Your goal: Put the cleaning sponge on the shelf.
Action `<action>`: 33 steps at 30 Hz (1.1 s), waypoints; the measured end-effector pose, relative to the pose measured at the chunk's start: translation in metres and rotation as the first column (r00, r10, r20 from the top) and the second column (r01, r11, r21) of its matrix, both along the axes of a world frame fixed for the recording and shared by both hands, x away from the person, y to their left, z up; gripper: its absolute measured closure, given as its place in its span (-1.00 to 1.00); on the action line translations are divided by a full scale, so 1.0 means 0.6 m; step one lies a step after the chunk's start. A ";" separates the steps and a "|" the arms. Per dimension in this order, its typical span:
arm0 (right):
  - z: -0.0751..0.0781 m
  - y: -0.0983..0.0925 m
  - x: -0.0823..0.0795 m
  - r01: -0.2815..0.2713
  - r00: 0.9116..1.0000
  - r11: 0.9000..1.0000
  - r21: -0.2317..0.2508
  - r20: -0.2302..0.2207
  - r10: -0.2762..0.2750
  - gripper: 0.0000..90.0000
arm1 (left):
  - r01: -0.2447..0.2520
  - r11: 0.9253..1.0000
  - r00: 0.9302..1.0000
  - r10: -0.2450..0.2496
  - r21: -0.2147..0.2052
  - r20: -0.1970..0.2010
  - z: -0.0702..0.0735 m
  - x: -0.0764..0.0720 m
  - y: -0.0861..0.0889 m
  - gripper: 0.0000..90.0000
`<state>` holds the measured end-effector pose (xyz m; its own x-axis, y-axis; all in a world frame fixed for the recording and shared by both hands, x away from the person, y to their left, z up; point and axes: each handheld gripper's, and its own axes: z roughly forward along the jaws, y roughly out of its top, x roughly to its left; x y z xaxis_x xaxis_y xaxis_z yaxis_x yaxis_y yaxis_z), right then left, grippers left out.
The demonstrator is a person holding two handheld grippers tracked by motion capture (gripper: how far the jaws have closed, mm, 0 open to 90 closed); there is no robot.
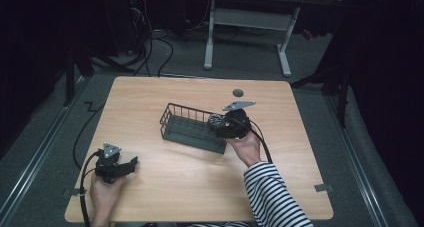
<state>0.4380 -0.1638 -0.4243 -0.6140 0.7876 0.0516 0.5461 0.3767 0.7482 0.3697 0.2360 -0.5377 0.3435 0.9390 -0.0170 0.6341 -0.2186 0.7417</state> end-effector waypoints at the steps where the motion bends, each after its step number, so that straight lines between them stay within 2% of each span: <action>1: -0.003 0.001 0.003 0.008 1.000 1.000 -0.003 -0.006 -0.008 -0.18 | 0.000 1.000 1.000 0.000 0.000 0.000 0.000 0.000 0.000 -0.42; 9: -0.019 0.001 0.018 0.017 0.999 1.000 -0.001 -0.046 -0.017 -0.24 | 0.000 1.000 1.000 0.000 0.000 0.000 0.000 0.000 0.000 -0.42; 16: -0.019 0.000 0.017 0.007 0.999 1.000 0.009 -0.043 -0.007 -0.31 | 0.000 1.000 1.000 0.000 0.000 0.000 0.000 0.000 0.000 -0.42; 25: -0.011 -0.013 0.006 0.007 1.000 0.999 0.047 -0.016 -0.006 -0.27 | 0.000 1.000 1.000 0.000 0.000 0.000 0.000 0.000 0.000 -0.42; 26: -0.007 -0.020 0.000 0.009 1.000 0.998 0.063 0.002 -0.010 -0.22 | 0.000 1.000 1.000 0.000 0.000 0.000 0.000 0.000 0.000 -0.42; 27: -0.007 -0.020 0.000 0.009 1.000 0.998 0.063 0.002 -0.010 -0.22 | 0.000 1.000 1.000 0.000 0.000 0.000 0.000 0.000 0.000 -0.42; 28: -0.003 -0.028 -0.007 0.012 1.000 0.997 0.076 0.025 -0.014 -0.21 | 0.000 1.000 1.000 0.000 0.000 0.000 0.000 0.000 0.000 -0.42; 33: 0.010 -0.047 -0.022 0.019 0.998 0.996 0.085 0.053 -0.023 -0.19 | 0.000 1.000 1.000 0.000 0.000 0.000 0.000 0.000 0.000 -0.42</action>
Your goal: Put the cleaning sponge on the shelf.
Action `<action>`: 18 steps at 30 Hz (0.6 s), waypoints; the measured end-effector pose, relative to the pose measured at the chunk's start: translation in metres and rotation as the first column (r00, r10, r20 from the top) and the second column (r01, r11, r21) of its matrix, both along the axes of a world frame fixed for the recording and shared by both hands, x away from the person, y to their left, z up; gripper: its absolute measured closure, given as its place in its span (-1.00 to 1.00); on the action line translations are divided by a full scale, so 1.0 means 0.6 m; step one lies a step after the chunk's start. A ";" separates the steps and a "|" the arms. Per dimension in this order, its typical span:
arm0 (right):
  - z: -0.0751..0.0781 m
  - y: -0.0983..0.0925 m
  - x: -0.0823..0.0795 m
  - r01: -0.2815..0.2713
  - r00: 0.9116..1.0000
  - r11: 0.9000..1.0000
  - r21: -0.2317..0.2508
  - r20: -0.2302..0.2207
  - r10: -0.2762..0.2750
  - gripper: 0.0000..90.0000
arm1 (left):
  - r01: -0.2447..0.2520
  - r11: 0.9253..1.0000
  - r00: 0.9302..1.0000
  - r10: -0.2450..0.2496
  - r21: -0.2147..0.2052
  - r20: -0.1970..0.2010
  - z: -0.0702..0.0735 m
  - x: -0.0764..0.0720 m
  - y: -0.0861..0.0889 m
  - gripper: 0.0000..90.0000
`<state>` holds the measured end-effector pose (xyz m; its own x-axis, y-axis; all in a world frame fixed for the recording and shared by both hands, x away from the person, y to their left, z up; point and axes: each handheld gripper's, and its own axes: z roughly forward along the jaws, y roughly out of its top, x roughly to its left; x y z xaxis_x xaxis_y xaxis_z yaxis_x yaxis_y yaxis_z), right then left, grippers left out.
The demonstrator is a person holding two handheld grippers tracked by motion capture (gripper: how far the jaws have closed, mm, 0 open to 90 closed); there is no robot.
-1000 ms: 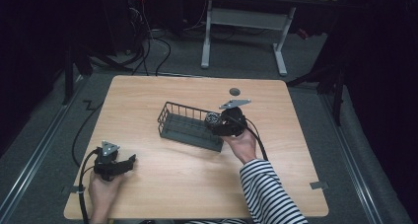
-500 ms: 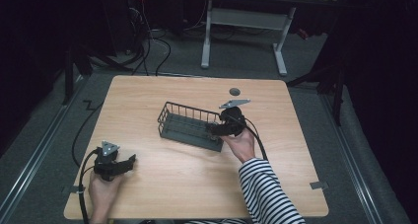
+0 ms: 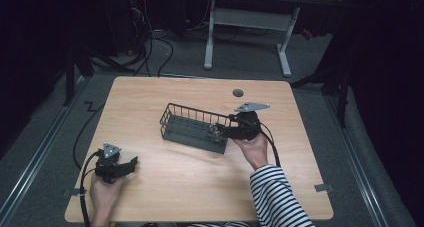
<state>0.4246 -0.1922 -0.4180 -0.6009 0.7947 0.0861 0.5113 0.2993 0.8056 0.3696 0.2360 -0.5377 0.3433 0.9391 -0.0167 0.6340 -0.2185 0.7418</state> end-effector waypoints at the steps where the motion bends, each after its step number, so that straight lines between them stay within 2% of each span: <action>1: 0.003 -0.004 -0.003 0.007 1.000 1.000 0.005 0.005 -0.007 -0.18 | 0.000 1.000 1.000 0.000 0.000 0.000 0.000 0.000 0.000 -0.42; 3: 0.009 -0.014 -0.008 0.011 1.000 1.000 0.024 0.012 -0.012 -0.18 | 0.000 1.000 1.000 0.000 0.000 0.000 0.000 0.000 0.000 -0.42; 6: 0.014 -0.022 -0.013 0.019 1.000 1.000 0.024 0.020 -0.020 -0.17 | 0.000 1.000 1.000 0.000 0.000 0.000 0.000 0.000 0.000 -0.42; 10: 0.024 -0.040 -0.026 0.033 0.999 0.998 0.046 0.029 -0.035 -0.15 | 0.000 1.000 1.000 0.000 0.000 0.000 0.000 0.000 0.000 -0.42; 18: 0.035 -0.066 -0.045 0.051 0.997 0.997 0.050 0.049 -0.053 -0.15 | -0.001 1.000 1.000 0.001 0.000 0.000 0.000 0.000 0.000 -0.42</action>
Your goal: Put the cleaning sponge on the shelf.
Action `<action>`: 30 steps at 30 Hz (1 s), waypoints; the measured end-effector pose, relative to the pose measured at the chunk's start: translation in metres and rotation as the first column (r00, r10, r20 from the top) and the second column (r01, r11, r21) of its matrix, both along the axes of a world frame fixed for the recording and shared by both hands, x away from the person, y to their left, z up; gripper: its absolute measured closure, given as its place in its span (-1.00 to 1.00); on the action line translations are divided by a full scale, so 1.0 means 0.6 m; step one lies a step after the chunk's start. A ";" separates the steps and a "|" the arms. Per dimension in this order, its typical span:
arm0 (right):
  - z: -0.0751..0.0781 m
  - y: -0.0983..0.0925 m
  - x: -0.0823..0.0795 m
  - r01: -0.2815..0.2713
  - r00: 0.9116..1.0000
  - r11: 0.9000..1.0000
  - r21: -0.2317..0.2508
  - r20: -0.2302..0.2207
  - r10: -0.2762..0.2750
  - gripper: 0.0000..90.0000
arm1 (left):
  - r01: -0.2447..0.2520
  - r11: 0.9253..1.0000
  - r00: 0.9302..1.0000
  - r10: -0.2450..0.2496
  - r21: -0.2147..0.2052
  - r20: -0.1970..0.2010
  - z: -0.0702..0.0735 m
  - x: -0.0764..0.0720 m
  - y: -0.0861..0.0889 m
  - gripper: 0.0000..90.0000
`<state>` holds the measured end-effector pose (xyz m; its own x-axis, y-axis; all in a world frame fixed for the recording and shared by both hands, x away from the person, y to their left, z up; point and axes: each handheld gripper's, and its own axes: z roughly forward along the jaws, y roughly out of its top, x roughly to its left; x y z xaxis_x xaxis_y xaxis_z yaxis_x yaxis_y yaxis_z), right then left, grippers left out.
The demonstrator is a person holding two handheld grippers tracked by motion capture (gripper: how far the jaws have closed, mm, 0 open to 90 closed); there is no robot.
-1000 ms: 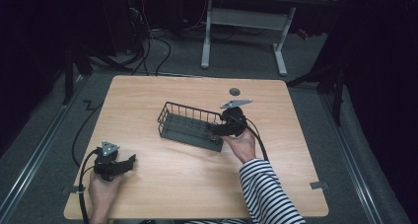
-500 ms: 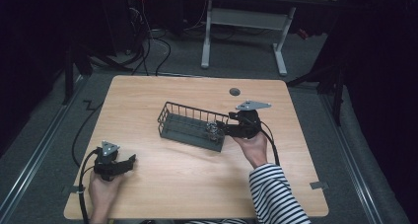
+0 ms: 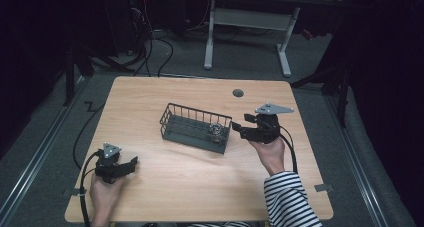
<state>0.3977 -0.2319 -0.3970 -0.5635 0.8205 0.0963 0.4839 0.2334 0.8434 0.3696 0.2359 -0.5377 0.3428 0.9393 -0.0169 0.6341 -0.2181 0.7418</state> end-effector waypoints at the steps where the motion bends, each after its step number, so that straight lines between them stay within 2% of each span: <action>1: 0.003 -0.008 -0.006 0.008 1.000 1.000 0.004 0.004 -0.008 -0.15 | 0.000 1.000 1.000 0.000 0.000 0.000 0.000 0.000 0.000 -0.42; 4: 0.004 -0.015 -0.011 0.012 1.000 1.000 0.006 0.013 -0.012 -0.15 | 0.000 1.000 1.000 0.000 0.000 0.000 0.000 0.000 0.000 -0.42; 5: 0.003 -0.024 -0.016 0.021 1.000 1.000 0.023 0.012 -0.021 -0.14 | 0.000 1.000 1.000 0.000 0.000 0.000 0.000 0.000 0.000 -0.42; 8: -0.002 -0.033 -0.020 0.029 1.000 0.999 0.021 0.002 -0.030 -0.14 | 0.000 1.000 1.000 0.000 0.000 0.000 0.000 0.000 0.000 -0.42; 15: -0.010 -0.065 -0.040 0.053 0.999 0.997 0.049 0.002 -0.053 -0.15 | 0.000 1.000 1.000 0.000 0.000 0.000 0.000 0.000 0.000 -0.42; 30: -0.031 -0.101 -0.080 0.082 0.996 0.994 0.074 0.018 -0.083 -0.15 | 0.000 1.000 1.000 0.000 0.001 0.000 0.000 0.000 0.000 -0.42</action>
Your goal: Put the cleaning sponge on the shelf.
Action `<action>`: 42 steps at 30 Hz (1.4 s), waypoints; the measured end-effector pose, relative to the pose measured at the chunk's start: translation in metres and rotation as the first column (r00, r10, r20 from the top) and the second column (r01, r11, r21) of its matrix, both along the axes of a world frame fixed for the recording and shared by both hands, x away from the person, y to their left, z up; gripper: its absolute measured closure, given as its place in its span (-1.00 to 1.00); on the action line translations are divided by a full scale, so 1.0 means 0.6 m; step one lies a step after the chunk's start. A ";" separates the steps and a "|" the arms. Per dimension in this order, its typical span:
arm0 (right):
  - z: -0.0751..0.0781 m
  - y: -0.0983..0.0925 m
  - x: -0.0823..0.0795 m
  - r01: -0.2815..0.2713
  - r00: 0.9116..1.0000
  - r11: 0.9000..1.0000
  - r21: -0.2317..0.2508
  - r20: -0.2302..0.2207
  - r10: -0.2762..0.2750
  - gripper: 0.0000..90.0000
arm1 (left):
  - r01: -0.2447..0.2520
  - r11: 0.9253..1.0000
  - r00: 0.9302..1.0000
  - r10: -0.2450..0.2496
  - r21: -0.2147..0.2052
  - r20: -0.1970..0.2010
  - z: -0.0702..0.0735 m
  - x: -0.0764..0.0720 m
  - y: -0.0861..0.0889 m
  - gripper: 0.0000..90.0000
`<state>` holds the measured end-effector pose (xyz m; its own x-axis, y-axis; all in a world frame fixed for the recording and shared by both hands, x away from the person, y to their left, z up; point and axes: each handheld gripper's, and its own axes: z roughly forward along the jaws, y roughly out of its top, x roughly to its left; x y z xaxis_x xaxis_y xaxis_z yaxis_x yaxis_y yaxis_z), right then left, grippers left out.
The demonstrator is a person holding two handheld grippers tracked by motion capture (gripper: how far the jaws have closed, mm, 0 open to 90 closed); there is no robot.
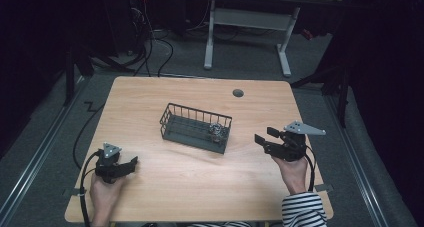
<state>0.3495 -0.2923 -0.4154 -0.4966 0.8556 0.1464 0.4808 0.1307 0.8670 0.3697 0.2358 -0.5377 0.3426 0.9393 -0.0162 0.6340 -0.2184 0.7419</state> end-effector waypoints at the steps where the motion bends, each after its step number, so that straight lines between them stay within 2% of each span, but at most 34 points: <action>1: -0.005 -0.006 -0.005 0.007 1.000 1.000 0.008 0.000 -0.007 -0.15 | 0.000 1.000 1.000 0.000 0.000 0.000 0.000 0.000 0.000 -0.42; 14: -0.045 -0.022 -0.020 0.031 0.999 0.998 0.052 -0.028 -0.030 -0.15 | 0.000 1.000 1.000 0.000 0.000 0.000 0.000 0.000 0.000 -0.42; 32: -0.102 -0.010 -0.011 0.054 0.996 0.998 0.016 -0.068 -0.052 -0.15 | 0.000 1.000 1.000 0.000 0.000 0.000 0.000 0.000 0.000 -0.42; 42: -0.134 -0.010 -0.004 0.081 0.991 0.997 -0.009 -0.109 -0.081 -0.15 | 0.000 1.000 1.000 0.000 0.000 0.000 0.000 0.000 0.000 -0.42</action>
